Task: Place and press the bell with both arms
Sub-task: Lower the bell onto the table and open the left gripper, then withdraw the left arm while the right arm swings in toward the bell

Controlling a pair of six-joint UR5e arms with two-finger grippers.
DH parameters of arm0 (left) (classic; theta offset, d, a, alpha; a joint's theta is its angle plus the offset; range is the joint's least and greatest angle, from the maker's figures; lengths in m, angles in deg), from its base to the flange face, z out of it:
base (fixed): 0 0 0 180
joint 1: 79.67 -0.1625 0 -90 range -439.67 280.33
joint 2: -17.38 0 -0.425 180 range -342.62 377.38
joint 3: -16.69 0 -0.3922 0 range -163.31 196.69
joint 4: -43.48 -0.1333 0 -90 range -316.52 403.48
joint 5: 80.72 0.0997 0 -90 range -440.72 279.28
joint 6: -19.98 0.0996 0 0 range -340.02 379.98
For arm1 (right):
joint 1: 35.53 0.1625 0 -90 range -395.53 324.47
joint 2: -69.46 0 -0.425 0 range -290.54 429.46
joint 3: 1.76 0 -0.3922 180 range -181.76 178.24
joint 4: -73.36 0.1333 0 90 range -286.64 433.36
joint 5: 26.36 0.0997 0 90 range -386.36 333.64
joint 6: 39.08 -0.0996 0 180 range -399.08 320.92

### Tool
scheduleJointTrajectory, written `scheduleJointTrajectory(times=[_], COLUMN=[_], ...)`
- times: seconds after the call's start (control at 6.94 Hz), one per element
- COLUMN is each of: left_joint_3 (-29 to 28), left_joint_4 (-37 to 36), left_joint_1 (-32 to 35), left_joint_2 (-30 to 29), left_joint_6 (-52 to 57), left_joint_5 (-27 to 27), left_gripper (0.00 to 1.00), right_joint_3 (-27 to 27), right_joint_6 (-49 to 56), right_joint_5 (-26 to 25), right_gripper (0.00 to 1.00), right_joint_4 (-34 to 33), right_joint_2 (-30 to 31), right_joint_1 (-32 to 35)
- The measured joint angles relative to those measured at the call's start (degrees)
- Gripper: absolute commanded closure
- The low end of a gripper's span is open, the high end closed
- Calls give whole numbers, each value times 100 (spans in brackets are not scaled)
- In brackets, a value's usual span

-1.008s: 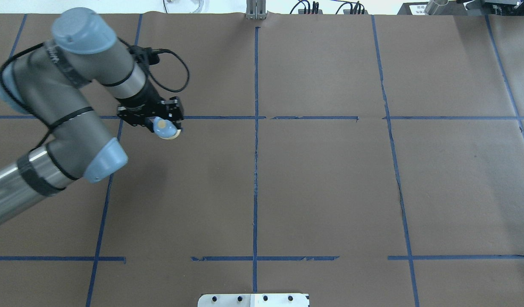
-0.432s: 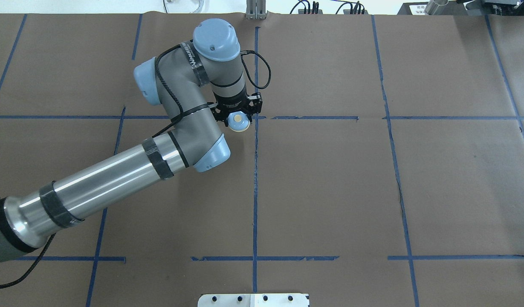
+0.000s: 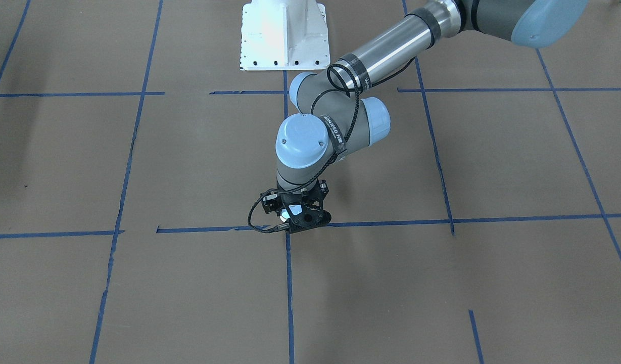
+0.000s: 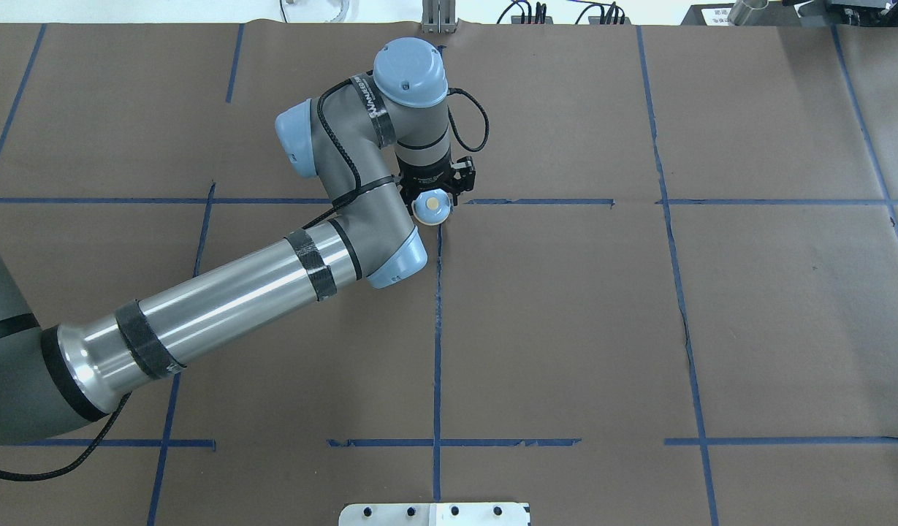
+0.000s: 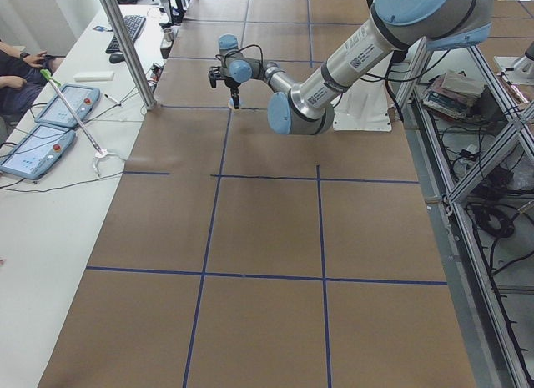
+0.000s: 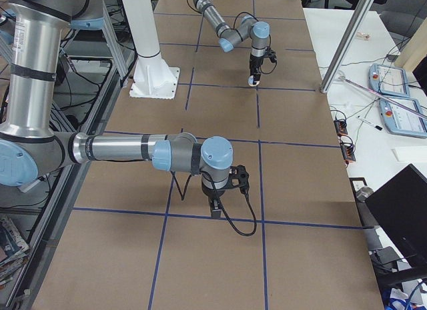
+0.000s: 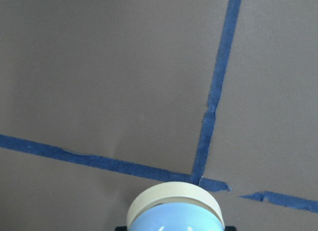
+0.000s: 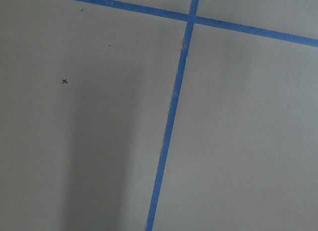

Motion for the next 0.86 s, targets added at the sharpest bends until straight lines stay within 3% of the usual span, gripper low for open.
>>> scheduleJointTrajectory(times=[0.43,0.86], left_joint_3=[48,741], left_joint_4=[-10,-703], left_joint_1=[15,322], left_joint_2=[-21,144], left_joint_6=[-13,239], left_joint_5=[-9,-151], left_gripper=[0,0], right_joint_3=[-1,-17], right_joint_6=[0,2], right_joint_5=[1,88], right_gripper=[0,0], right_joint_4=[-2,7], right_joint_2=[0,-51], right_joint_1=[0,-18])
